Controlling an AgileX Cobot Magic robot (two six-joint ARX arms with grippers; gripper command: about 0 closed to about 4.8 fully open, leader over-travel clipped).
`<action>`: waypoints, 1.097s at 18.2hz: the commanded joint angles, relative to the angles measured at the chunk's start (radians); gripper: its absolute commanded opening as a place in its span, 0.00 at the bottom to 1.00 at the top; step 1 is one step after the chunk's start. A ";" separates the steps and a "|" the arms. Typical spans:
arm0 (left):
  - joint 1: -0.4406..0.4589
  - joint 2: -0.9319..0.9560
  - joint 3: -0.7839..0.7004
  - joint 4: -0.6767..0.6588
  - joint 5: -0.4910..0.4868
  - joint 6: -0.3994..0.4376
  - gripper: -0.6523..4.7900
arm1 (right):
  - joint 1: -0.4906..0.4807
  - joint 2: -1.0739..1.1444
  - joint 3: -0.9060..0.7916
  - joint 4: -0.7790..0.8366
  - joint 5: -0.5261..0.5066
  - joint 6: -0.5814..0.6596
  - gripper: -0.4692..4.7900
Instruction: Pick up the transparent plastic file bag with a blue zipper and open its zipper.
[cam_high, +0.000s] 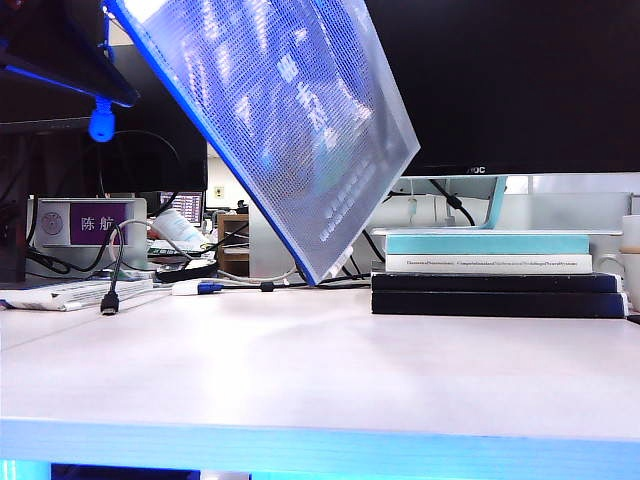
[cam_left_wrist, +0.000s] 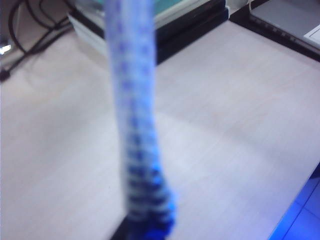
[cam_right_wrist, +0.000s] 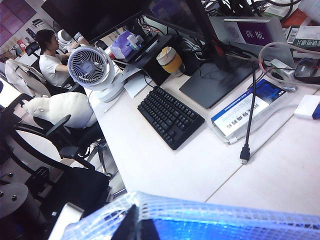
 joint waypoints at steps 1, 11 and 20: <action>0.000 -0.002 0.002 0.013 0.011 0.015 0.11 | -0.014 -0.010 0.009 0.004 0.001 -0.063 0.08; 0.000 -0.018 0.058 -0.004 0.011 0.042 0.11 | -0.054 -0.030 0.009 -0.351 0.465 -0.845 0.76; -0.004 0.018 0.241 0.021 -0.037 0.021 0.11 | 0.037 -0.102 0.009 -0.557 -0.067 -0.609 0.80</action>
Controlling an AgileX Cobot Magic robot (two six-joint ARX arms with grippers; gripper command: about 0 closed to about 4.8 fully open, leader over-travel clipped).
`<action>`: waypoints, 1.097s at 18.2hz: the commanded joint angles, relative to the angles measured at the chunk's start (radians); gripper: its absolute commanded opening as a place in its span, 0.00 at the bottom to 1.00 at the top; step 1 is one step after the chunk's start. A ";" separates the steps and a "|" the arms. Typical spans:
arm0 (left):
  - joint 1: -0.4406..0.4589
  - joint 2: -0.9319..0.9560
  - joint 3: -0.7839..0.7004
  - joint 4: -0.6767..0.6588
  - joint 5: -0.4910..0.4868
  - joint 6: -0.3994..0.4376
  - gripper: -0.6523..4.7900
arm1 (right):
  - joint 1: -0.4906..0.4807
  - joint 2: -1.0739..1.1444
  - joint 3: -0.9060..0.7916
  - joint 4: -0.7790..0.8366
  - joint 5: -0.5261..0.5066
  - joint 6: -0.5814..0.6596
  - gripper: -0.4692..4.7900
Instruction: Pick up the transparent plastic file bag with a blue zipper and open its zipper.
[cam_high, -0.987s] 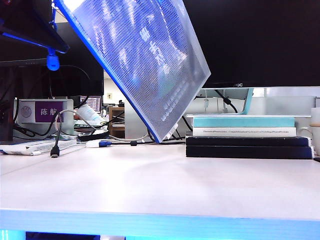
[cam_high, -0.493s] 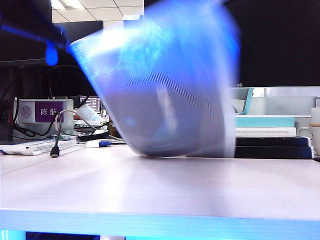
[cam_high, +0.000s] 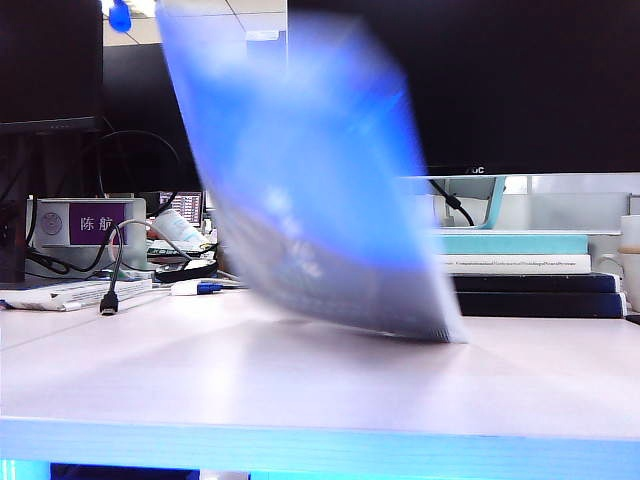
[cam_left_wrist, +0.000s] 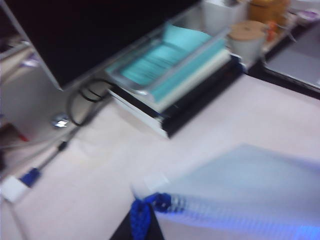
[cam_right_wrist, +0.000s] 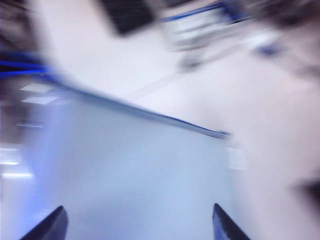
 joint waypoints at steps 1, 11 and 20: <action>-0.014 0.014 0.028 0.067 -0.002 -0.064 0.11 | 0.057 -0.023 0.006 0.027 -0.154 0.105 0.80; -0.256 0.148 0.175 0.142 -0.221 -0.108 0.11 | 0.368 -0.035 0.006 0.076 0.340 0.189 0.80; -0.272 0.148 0.249 0.079 -0.185 -0.036 0.11 | 0.509 -0.035 0.005 0.126 0.690 0.187 0.79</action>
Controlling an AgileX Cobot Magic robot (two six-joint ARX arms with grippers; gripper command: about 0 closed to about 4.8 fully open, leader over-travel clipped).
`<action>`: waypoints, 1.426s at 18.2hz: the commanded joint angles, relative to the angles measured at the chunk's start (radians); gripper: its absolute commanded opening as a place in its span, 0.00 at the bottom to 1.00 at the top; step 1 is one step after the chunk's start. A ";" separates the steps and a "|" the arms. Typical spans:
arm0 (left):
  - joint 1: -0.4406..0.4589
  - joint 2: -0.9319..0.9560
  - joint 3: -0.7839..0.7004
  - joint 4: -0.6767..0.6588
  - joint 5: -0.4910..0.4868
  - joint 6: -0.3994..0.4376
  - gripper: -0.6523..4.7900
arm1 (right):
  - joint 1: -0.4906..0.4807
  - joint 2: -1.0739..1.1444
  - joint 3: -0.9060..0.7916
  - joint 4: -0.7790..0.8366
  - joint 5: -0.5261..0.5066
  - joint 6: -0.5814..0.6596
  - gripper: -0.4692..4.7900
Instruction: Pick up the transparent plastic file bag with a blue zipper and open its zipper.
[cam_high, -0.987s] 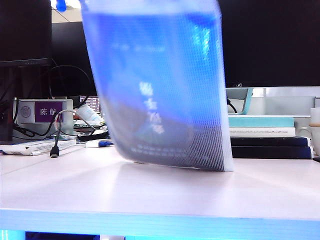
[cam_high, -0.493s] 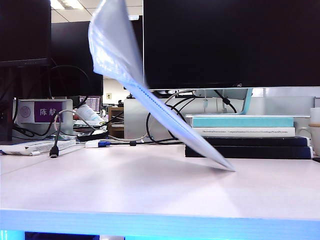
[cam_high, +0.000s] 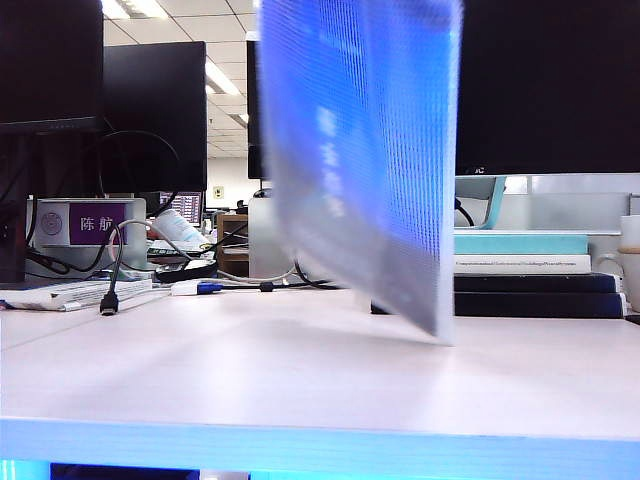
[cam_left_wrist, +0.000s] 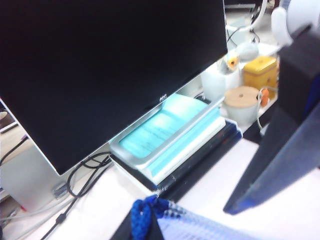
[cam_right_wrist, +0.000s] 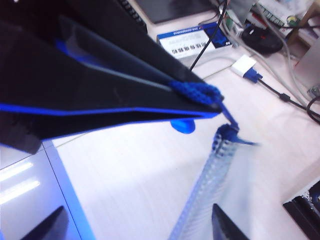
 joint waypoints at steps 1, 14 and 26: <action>0.000 -0.004 0.017 -0.011 0.039 0.040 0.11 | 0.003 -0.006 0.005 0.004 0.003 0.003 0.79; 0.010 -0.004 0.072 -0.032 0.220 0.085 0.11 | -0.014 -0.004 0.004 0.000 0.087 -0.027 0.47; 0.043 0.045 0.071 -0.055 0.213 0.127 0.11 | -0.113 -0.148 0.005 -0.074 0.008 -0.069 0.09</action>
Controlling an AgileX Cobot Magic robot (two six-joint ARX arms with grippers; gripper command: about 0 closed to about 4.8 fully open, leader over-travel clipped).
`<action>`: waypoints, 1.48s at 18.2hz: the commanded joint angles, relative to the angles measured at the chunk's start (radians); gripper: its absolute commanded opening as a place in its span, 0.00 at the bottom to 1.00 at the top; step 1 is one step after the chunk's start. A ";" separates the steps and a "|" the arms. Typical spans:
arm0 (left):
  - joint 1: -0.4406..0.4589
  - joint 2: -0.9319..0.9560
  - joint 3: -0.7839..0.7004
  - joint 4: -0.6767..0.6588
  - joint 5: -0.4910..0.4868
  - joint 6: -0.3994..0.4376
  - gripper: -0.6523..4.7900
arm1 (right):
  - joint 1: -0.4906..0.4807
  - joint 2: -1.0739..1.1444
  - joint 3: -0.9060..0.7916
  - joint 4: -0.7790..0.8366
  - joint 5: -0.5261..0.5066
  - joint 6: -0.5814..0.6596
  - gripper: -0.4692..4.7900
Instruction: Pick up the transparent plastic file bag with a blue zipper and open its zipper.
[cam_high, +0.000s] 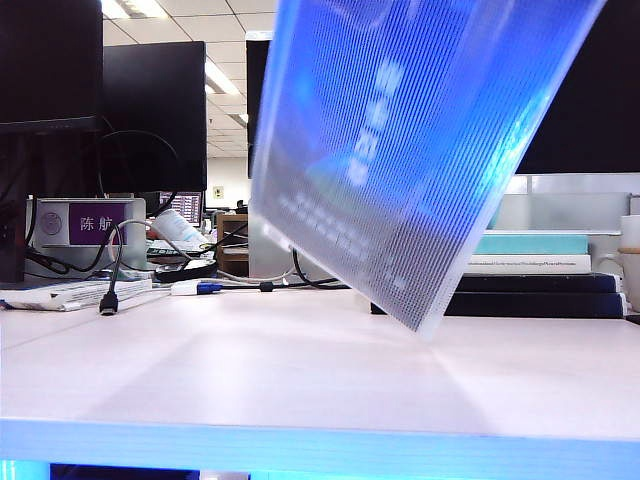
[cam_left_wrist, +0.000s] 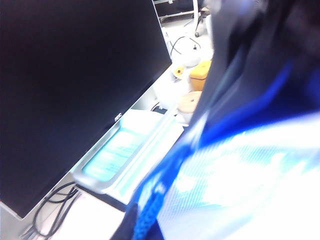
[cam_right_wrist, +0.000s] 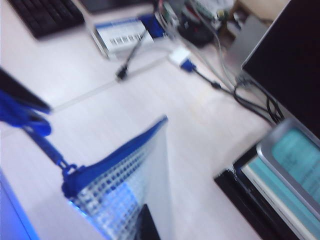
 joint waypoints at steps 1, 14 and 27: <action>0.011 0.058 0.006 0.045 -0.007 0.004 0.11 | -0.011 -0.083 0.005 -0.006 -0.114 0.020 0.09; 0.011 0.160 0.019 0.190 0.260 -0.050 0.11 | -0.011 -0.150 0.006 -0.122 -0.292 0.036 0.09; 0.037 0.193 -0.132 -0.095 0.063 0.026 0.11 | -0.121 -0.219 0.019 -0.048 -0.291 0.026 0.09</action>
